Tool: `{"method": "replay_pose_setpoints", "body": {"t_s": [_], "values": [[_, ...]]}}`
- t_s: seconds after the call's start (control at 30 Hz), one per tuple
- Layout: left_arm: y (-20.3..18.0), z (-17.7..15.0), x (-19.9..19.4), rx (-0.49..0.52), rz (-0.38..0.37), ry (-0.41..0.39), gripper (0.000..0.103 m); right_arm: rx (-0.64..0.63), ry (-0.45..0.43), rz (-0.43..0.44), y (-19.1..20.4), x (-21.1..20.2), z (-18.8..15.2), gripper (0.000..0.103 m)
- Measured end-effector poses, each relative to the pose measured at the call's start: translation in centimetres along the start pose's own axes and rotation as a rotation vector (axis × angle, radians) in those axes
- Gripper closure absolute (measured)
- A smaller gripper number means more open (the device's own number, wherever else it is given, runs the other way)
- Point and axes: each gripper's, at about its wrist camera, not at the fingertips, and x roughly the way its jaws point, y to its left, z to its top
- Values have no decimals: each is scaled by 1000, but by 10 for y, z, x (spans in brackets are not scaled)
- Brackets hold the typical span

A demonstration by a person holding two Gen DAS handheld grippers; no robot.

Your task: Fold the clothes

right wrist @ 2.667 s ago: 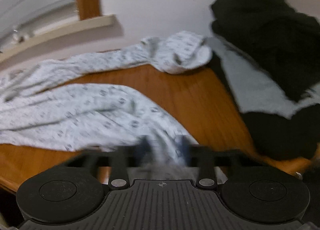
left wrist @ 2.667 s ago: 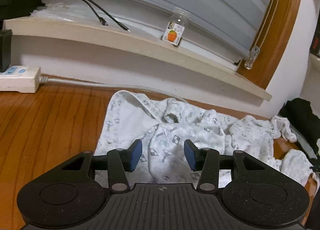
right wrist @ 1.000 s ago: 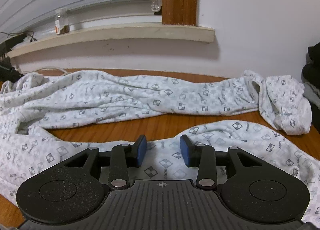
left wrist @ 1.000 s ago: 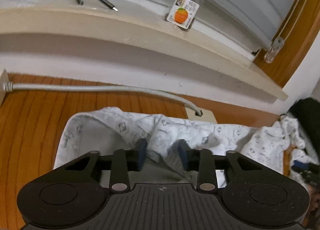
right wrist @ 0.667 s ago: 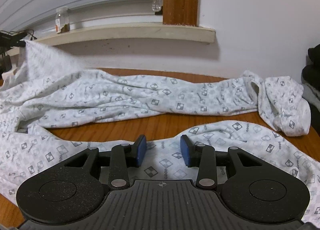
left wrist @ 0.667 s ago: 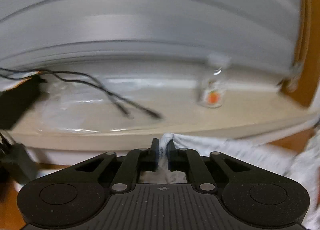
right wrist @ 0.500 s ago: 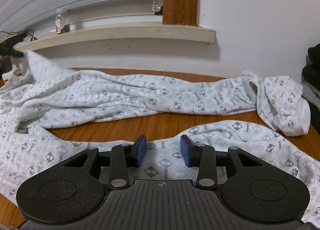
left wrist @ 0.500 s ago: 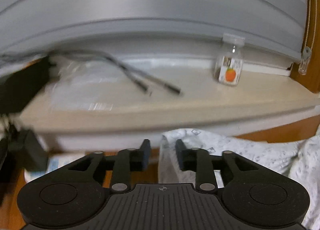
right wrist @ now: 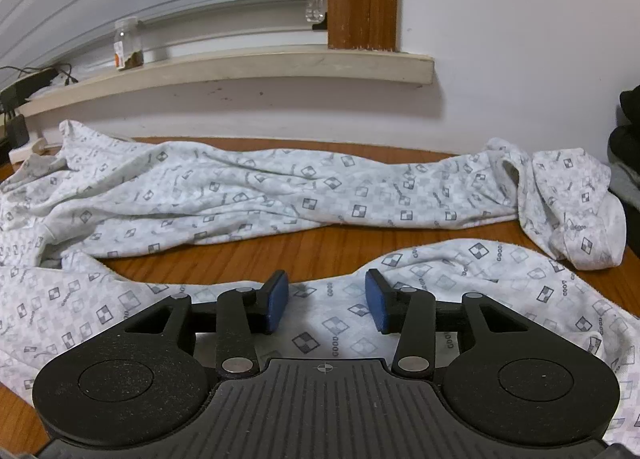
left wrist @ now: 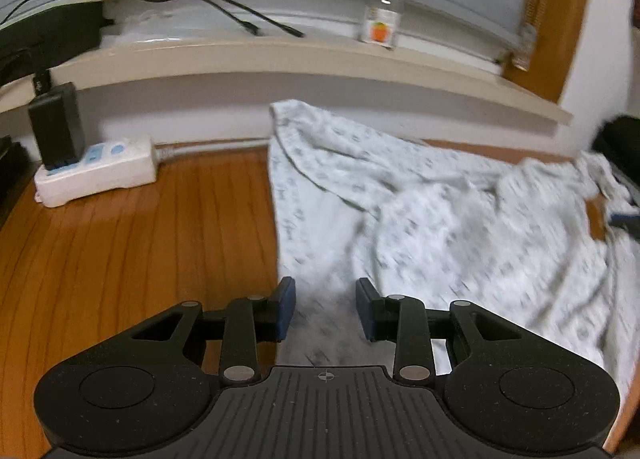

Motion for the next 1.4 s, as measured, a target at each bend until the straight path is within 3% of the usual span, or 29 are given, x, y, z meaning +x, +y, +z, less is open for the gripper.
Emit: {"method": "replay_pose_setpoints", "body": {"t_s": [0.13,0.27,0.4,0.57,0.7,0.9,1.0,1.13,1.23,1.4], "values": [[-7,-5,-7,46,21,5,71,2,0,1,0,0,0,59],[-14,-9,-14,91,42,11,99,6,-1,5,0,-1,0,59],[-19,-12,-35,117,79,-11,100,8,-1,7,-1,-1,0,59],[-18,-20,-83,101,44,9,99,9,-2,8,-2,-2,-1,59],[-15,-35,-86,116,36,98,98,2,-3,1,0,-2,-2,59],[-4,-30,-86,66,43,60,95,-34,-17,-6,15,-12,2,59],[-5,-30,-84,67,42,51,89,-91,-37,51,43,-20,20,59],[0,-39,-82,29,22,36,89,-187,-52,177,103,-12,54,59],[5,-49,-84,0,7,30,75,-226,-33,327,163,15,79,59],[10,-56,-86,-43,-4,36,69,-339,51,539,259,70,93,59]]}}
